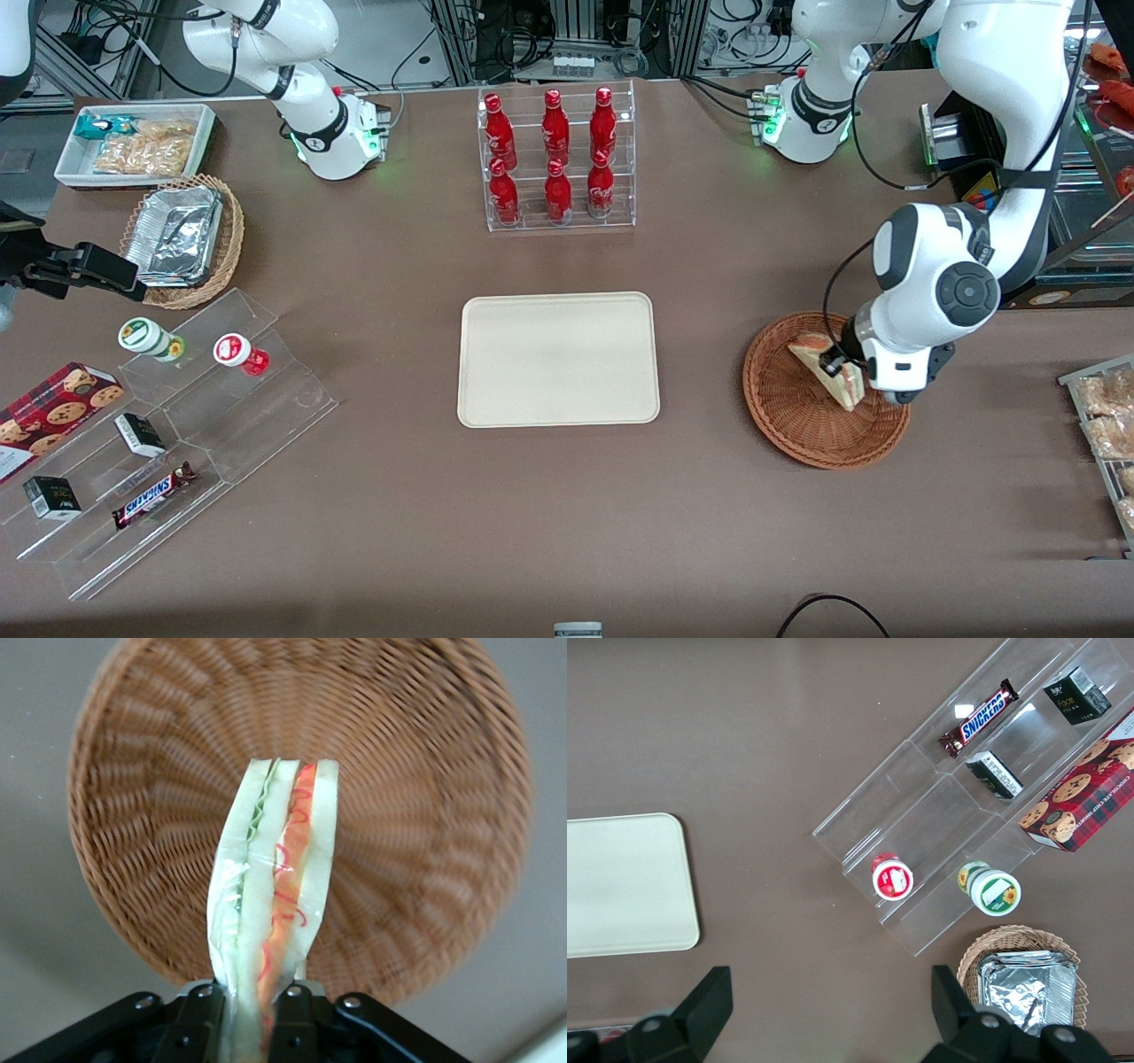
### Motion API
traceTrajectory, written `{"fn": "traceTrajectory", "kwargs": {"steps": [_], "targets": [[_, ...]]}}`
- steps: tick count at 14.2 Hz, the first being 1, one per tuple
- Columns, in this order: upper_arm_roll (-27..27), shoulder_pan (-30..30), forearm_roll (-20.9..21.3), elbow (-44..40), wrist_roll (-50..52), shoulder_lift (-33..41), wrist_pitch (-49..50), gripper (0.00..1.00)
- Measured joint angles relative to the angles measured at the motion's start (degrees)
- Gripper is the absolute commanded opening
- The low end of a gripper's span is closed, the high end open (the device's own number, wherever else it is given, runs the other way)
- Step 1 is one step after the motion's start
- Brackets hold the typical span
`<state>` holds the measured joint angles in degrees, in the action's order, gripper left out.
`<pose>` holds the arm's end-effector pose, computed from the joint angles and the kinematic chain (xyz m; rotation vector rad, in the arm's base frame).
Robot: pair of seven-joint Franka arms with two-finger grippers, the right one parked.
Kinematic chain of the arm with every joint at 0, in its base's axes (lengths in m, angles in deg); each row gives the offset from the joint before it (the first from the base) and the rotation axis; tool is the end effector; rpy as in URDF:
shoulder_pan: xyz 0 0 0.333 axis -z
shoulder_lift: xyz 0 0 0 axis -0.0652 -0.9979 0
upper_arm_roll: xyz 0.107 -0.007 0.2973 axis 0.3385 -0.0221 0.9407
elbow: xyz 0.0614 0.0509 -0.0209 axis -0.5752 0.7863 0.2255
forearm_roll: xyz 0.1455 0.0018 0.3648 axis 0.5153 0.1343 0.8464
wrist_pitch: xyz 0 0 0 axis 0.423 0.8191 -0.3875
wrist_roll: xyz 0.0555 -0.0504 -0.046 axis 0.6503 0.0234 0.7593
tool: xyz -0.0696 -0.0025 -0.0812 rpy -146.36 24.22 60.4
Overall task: Place sandwich from basket to tray
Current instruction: 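Lift the sandwich and carry it over the cream tray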
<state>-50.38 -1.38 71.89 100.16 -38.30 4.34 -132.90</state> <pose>0.5710 -0.1093 0.3132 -2.9236 -1.0107 0.2261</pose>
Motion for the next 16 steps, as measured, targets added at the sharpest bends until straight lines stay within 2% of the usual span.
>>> {"fn": "traceTrajectory", "kwargs": {"steps": [3,6,11,16], "targets": [[-0.5,6.6,2.3,-7.0,-2.2,-0.7,9.9,0.10],[-0.6,14.7,4.4,-14.7,-2.3,-5.4,12.3,0.12],[-0.7,26.7,4.5,-26.0,3.8,-17.8,11.2,0.12],[-0.7,34.2,4.5,-30.3,6.2,-25.7,0.8,0.12]]}}
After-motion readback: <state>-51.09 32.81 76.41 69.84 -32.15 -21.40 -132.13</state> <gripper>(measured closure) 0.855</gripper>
